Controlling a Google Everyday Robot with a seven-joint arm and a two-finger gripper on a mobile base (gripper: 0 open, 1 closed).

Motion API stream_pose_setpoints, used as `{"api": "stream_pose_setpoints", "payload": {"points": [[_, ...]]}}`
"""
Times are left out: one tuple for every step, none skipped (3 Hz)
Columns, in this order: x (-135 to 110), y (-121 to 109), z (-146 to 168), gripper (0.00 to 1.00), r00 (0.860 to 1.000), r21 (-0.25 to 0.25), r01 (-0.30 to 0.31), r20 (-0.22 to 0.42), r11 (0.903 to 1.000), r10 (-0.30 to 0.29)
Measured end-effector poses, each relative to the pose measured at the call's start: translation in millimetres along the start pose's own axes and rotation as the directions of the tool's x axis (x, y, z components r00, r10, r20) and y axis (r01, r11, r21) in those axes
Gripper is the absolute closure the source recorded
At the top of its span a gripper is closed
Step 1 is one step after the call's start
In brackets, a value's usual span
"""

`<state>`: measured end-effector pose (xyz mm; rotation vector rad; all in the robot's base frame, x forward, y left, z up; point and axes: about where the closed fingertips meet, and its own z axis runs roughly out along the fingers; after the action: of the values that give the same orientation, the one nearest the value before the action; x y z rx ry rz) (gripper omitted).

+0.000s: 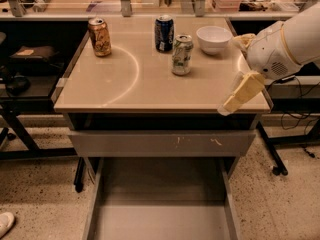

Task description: Place 7up can into middle drawer

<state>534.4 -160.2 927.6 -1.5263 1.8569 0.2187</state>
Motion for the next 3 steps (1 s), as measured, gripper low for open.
{"api": "stream_pose_setpoints", "payload": {"points": [[7,-7,23,0.00,0.994,-0.013,-0.060,0.087,0.9981,0.060],[16,-23,58,0.00,0.976,-0.011,-0.120,0.184,0.9928,0.120],[16,-54,94,0.00,0.953,0.042,-0.140,0.276,0.9892,0.123]]}}
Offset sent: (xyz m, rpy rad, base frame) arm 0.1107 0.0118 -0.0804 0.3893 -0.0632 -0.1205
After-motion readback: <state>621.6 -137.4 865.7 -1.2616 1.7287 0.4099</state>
